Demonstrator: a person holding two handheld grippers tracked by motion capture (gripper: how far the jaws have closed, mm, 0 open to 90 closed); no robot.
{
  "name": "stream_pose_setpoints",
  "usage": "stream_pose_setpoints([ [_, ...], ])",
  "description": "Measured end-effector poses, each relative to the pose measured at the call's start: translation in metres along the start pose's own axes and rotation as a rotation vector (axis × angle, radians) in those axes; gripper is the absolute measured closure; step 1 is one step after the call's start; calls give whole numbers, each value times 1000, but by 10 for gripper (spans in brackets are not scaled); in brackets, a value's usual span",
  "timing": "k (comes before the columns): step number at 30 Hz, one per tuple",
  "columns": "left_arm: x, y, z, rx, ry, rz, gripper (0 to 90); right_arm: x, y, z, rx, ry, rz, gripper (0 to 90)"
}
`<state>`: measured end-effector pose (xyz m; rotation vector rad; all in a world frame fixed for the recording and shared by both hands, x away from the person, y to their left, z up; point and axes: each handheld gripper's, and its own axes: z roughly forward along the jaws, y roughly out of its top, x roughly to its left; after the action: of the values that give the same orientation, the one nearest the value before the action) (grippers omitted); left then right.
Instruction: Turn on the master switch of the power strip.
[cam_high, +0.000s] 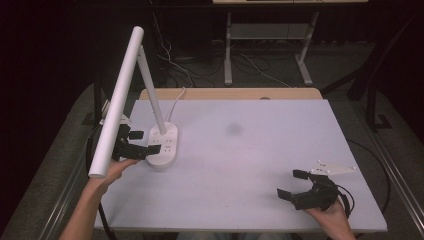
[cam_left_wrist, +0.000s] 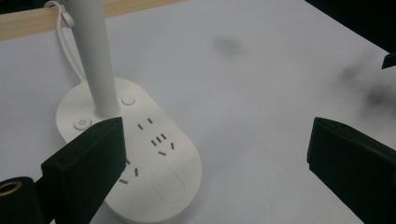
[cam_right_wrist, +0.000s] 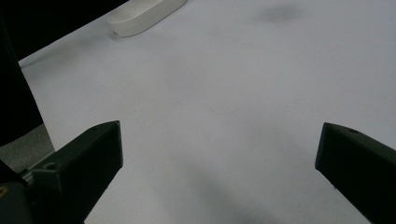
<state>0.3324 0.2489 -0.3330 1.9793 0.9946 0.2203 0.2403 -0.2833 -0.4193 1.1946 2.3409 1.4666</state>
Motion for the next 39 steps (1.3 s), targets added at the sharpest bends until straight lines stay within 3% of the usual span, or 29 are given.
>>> stream_pose_setpoints([
  [23, 35, 14, 5, -1, 64, -45, 90, 0, 0, 0, 0, -2, 0, 2],
  [39, 63, 14, 14, -32, 80, -136, 170, -1, -1, -2, -7, -6, 9, 2],
])
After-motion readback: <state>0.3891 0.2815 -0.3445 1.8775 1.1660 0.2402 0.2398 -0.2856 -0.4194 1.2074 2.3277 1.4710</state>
